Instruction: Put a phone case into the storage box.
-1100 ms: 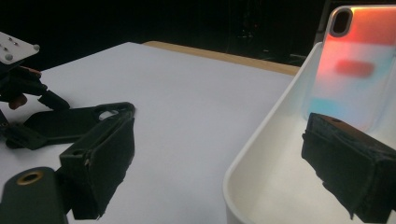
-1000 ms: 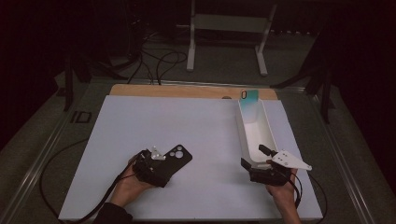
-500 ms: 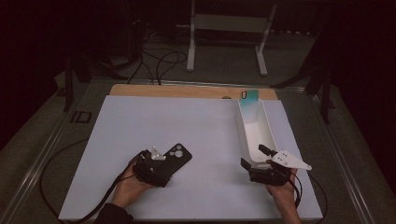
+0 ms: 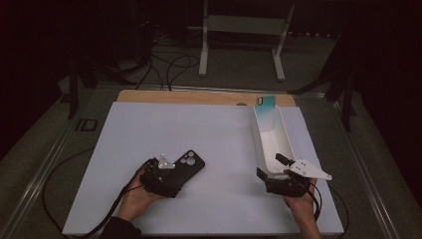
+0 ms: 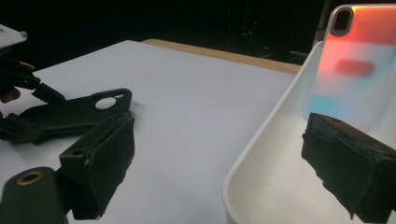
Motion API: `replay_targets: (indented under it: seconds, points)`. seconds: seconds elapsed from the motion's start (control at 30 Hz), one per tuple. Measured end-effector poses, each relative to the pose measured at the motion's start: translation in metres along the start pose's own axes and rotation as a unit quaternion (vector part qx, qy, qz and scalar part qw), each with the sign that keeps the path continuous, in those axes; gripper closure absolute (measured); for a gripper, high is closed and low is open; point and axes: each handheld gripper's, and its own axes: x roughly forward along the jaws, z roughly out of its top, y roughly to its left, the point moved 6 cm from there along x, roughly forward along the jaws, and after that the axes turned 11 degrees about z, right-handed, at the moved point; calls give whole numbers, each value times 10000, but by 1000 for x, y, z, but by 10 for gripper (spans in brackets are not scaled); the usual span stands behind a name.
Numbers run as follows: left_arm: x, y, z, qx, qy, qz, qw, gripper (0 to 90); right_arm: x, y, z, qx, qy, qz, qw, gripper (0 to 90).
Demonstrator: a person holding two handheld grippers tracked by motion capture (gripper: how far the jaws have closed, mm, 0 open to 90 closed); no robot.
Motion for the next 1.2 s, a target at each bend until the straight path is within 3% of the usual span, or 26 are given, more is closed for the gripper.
replay_targets:
  seconds: [0.23, 0.57, 0.8, 1.2]
  points:
    - [-8, 3, 9, -51, -195, 18, 9998, 160, 2, 0, 9, 36, 75, 39, 10000, 96]
    - [-21, 7, 26, -79, -518, 97, 9986, 159, 12, -4, 23, 312, 255, 282, 9988, 95]
    - [-31, 8, 41, -98, -794, 53, 9968, 159, 19, -4, 30, 343, 352, 445, 9978, 91]
    - [-36, 3, 63, 11, -1012, 15, 9949, 158, 32, -3, 38, 316, 533, 608, 9962, 90]
